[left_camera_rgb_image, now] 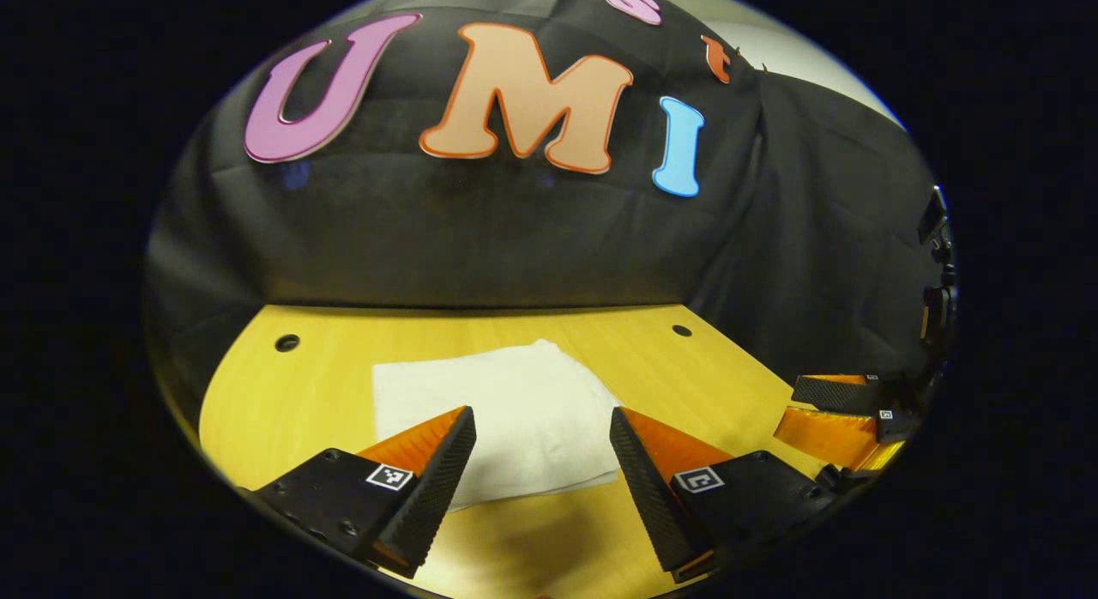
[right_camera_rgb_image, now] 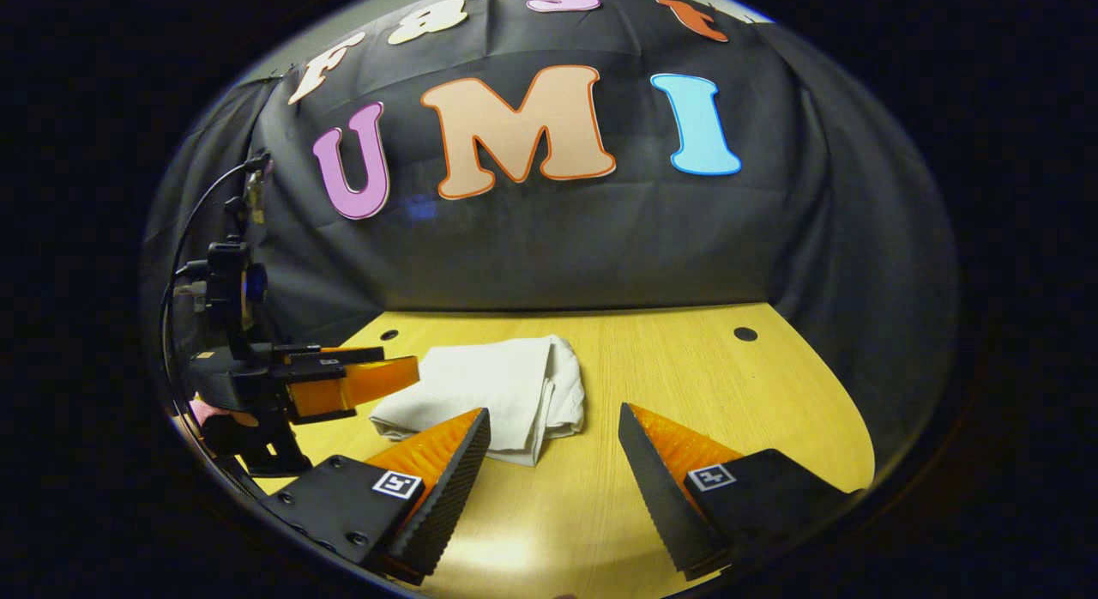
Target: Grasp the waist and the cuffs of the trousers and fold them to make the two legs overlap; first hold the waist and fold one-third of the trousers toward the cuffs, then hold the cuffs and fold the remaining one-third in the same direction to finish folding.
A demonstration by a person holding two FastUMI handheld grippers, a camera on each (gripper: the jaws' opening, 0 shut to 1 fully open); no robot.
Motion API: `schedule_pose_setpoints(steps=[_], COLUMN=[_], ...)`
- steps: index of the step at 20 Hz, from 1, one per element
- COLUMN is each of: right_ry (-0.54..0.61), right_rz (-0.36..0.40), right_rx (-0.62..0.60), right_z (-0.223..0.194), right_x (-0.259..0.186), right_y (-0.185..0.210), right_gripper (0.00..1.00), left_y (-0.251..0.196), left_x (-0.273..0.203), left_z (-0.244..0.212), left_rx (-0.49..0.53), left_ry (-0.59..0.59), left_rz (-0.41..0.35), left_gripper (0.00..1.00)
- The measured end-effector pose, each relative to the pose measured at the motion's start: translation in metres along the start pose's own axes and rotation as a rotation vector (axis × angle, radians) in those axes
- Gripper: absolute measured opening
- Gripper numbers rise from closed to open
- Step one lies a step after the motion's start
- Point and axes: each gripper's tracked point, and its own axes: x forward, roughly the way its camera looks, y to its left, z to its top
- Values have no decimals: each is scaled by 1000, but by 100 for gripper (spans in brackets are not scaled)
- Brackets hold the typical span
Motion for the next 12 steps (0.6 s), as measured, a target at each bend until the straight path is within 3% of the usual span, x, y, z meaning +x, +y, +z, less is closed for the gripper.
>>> schedule_pose_setpoints(steps=[6, 12], right_ry=[-68, -112], right_rz=[-5, -41], right_rx=[12, 36], right_z=[15, 17], right_x=[-21, -46], right_y=[5, 2], right_gripper=[96, 96], left_y=[38, 41], left_x=[-57, -93], left_z=[19, 0], left_rx=[-18, -86], left_ry=[-75, -66], left_rz=[115, 97], left_gripper=[94, 94])
